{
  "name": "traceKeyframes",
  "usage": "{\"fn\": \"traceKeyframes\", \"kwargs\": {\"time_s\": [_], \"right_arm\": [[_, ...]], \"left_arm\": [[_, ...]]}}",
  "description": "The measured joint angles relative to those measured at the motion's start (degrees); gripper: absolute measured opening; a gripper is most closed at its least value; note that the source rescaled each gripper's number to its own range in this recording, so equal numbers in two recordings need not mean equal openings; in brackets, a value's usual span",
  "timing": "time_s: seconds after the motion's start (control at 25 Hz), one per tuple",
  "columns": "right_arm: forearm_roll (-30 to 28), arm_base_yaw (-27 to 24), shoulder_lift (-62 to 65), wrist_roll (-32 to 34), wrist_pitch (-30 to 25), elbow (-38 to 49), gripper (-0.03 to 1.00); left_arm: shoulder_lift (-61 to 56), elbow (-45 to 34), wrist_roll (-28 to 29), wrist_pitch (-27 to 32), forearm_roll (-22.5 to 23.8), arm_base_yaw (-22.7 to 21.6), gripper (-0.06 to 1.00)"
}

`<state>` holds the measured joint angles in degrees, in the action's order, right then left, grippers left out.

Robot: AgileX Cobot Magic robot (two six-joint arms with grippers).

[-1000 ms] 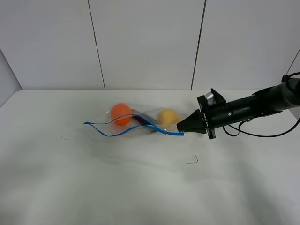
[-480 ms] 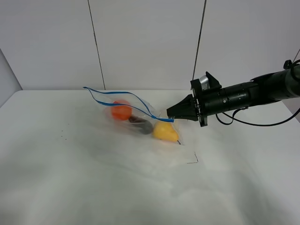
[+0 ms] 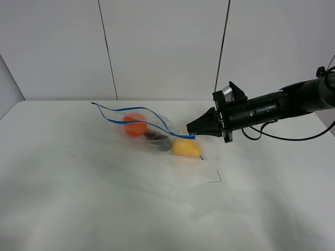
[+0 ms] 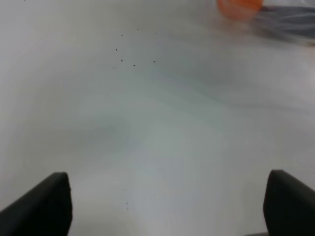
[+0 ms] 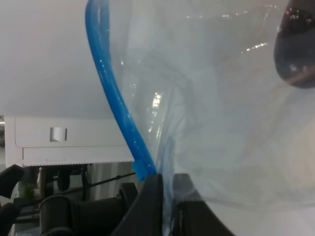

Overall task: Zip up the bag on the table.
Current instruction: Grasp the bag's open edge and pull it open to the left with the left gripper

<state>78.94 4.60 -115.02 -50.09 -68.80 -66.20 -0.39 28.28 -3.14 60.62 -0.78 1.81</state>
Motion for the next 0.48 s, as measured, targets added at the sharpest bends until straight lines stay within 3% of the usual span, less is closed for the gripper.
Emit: {"fn": "traceKeyframes", "kwargs": {"time_s": [0.28, 0.48], "right_arm": [[1.7, 0.0, 0.0, 0.0, 0.0, 0.0, 0.0], [1.1, 0.0, 0.0, 0.0, 0.0, 0.0, 0.0]], "left_arm": [[0.0, 0.6, 0.4, -0.9, 0.2, 0.0, 1.0], [10.2, 10.8, -0.9, -5.7, 1.1, 0.0, 1.0]]}}
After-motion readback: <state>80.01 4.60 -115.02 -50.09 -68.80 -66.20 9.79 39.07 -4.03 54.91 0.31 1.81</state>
